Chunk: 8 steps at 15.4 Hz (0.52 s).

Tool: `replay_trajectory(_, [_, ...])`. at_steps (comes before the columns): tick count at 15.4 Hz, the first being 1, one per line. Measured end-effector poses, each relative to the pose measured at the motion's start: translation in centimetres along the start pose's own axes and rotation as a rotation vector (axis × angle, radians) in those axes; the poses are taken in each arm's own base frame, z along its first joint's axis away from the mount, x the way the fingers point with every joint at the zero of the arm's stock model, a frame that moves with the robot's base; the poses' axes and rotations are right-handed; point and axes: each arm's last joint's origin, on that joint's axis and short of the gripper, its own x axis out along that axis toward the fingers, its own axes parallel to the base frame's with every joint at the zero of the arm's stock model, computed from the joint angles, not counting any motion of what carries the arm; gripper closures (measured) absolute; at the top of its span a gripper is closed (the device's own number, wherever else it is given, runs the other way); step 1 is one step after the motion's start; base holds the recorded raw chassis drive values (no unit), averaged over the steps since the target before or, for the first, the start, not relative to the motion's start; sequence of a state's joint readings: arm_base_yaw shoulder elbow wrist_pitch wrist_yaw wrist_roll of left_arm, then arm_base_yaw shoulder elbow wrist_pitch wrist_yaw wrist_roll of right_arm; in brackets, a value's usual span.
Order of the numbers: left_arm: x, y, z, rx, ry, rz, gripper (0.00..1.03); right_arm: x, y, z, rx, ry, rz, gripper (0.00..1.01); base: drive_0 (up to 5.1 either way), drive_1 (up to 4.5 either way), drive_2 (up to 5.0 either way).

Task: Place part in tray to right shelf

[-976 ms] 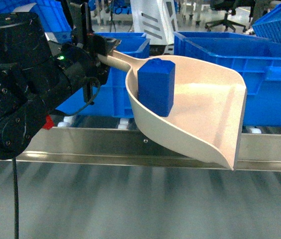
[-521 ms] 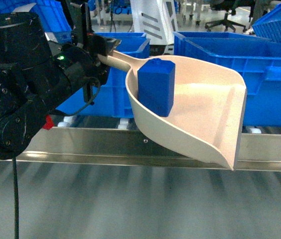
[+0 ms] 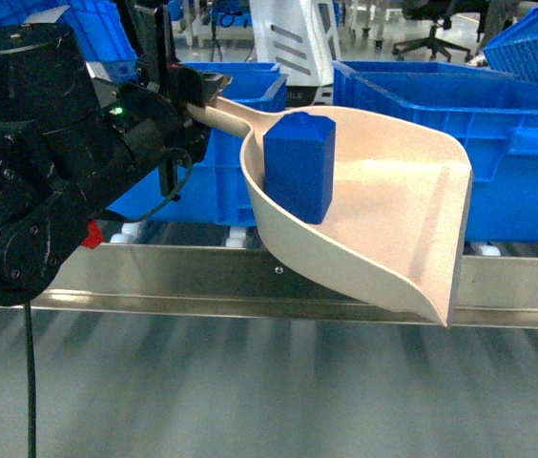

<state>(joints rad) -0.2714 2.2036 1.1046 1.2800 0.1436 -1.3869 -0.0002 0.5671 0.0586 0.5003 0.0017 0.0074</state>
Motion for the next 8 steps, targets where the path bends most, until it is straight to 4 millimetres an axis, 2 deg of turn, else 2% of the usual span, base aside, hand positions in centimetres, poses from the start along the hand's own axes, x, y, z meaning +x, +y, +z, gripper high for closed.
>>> replay_trajectory(8, [0.01, -0.01, 0.0, 0.0, 0.0, 0.0, 0.9, 0.0, 0.0, 0.0, 0.0, 0.0, 0.0, 0.03, 0.0, 0.0, 0.0])
